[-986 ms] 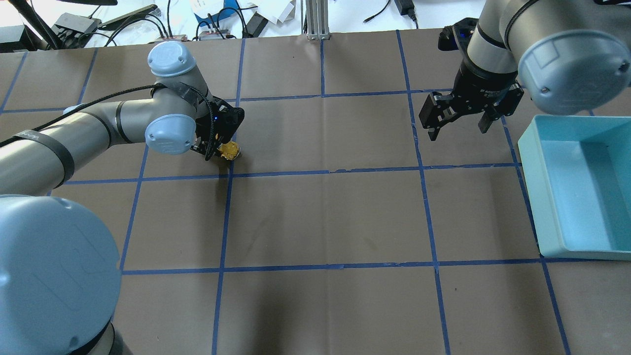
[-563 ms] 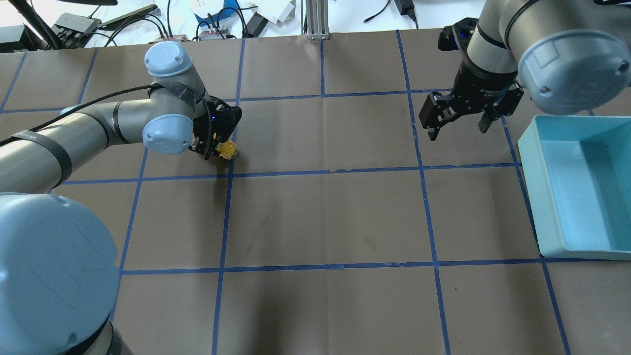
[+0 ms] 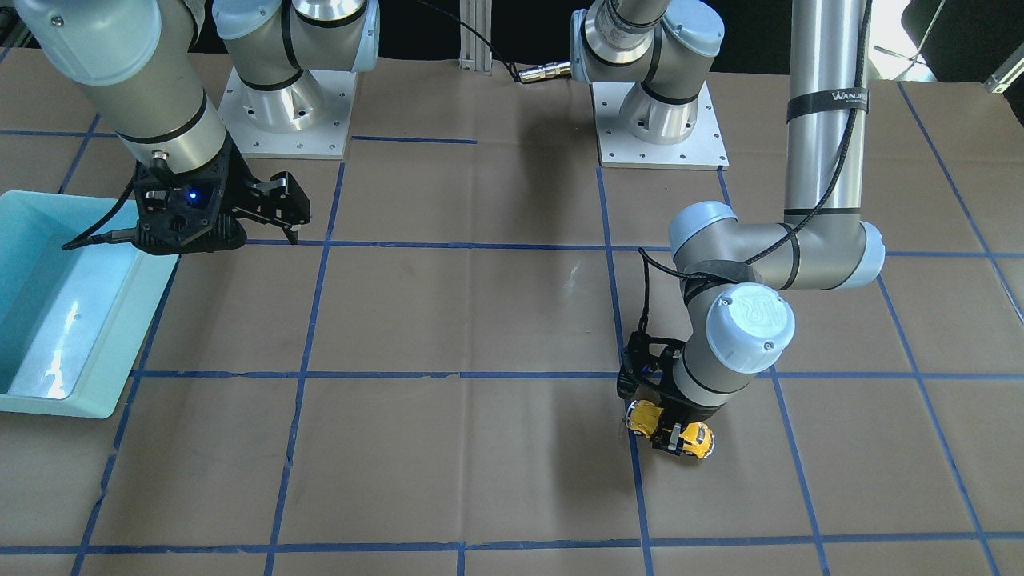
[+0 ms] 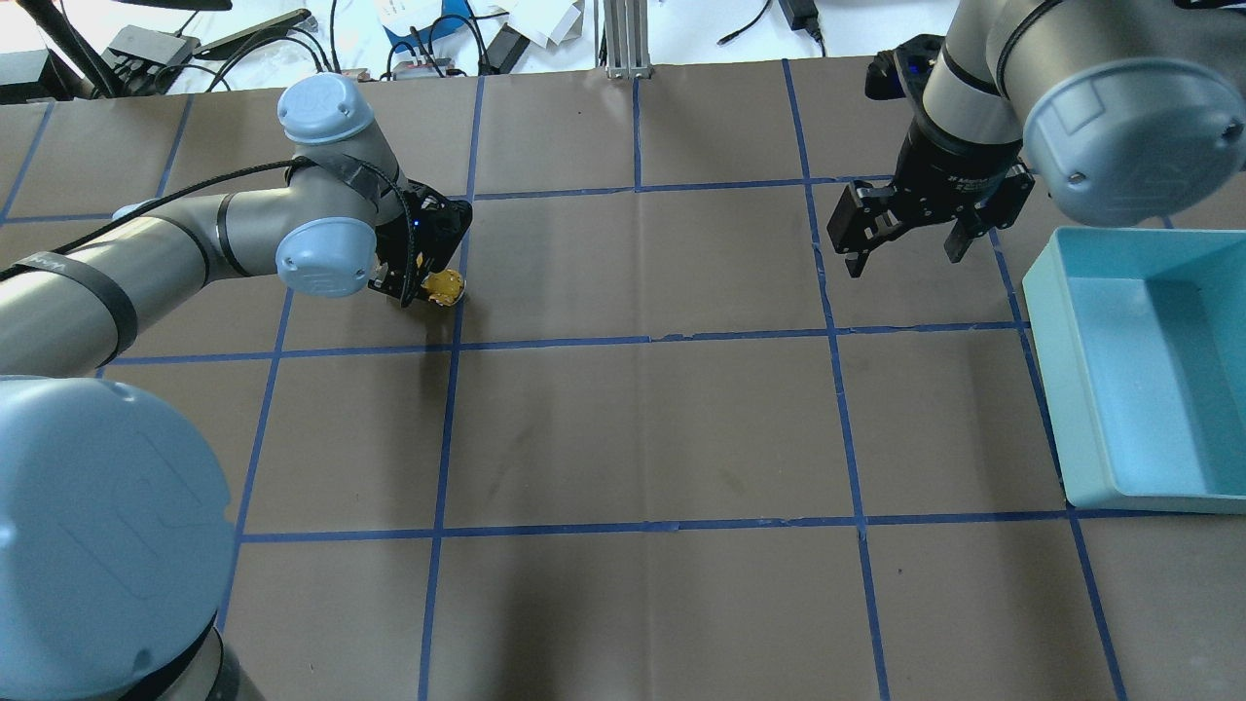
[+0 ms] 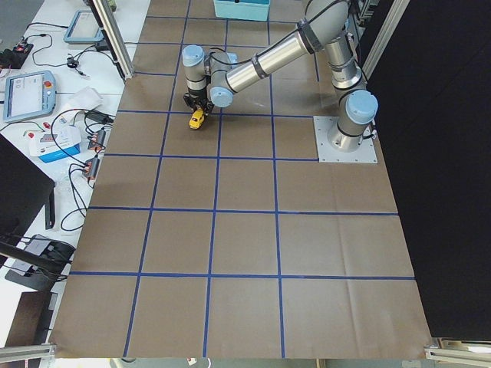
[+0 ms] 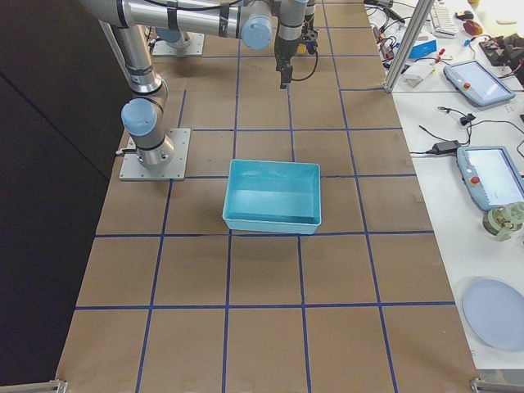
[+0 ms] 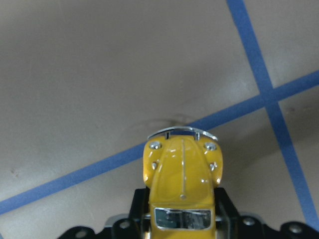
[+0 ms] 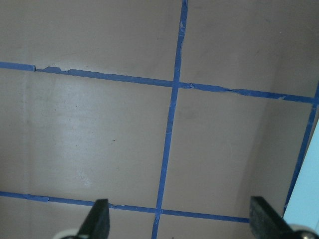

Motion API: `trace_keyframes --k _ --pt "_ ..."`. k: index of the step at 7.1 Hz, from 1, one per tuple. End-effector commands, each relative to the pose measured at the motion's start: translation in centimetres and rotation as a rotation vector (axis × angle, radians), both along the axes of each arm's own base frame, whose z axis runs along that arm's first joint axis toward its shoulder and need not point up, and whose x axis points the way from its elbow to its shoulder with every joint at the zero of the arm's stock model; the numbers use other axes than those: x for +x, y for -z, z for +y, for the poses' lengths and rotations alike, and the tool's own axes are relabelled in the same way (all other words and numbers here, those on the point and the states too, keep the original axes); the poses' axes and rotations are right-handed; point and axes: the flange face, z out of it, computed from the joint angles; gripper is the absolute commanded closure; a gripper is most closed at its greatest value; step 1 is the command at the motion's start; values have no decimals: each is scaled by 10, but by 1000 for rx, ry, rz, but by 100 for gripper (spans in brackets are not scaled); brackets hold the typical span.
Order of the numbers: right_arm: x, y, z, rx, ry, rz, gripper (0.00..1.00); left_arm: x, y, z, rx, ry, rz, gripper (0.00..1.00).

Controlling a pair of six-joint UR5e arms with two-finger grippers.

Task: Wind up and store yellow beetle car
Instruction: 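Press the car down and drag it backward with the left gripper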

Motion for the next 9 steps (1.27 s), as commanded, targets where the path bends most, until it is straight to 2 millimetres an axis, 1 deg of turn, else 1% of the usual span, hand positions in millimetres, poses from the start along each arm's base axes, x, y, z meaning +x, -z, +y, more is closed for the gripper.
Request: trace_keyframes --k 1,3,4,9 --pt "0 0 0 0 0 0 0 0 3 0 3 -10 1 100" --pt "0 0 0 0 0 0 0 0 6 0 8 -10 1 100" --pt "0 0 0 0 0 0 0 0 11 -1 15 -9 6 100" --pt "0 0 0 0 0 3 0 1 12 -1 -7 0 0 100"
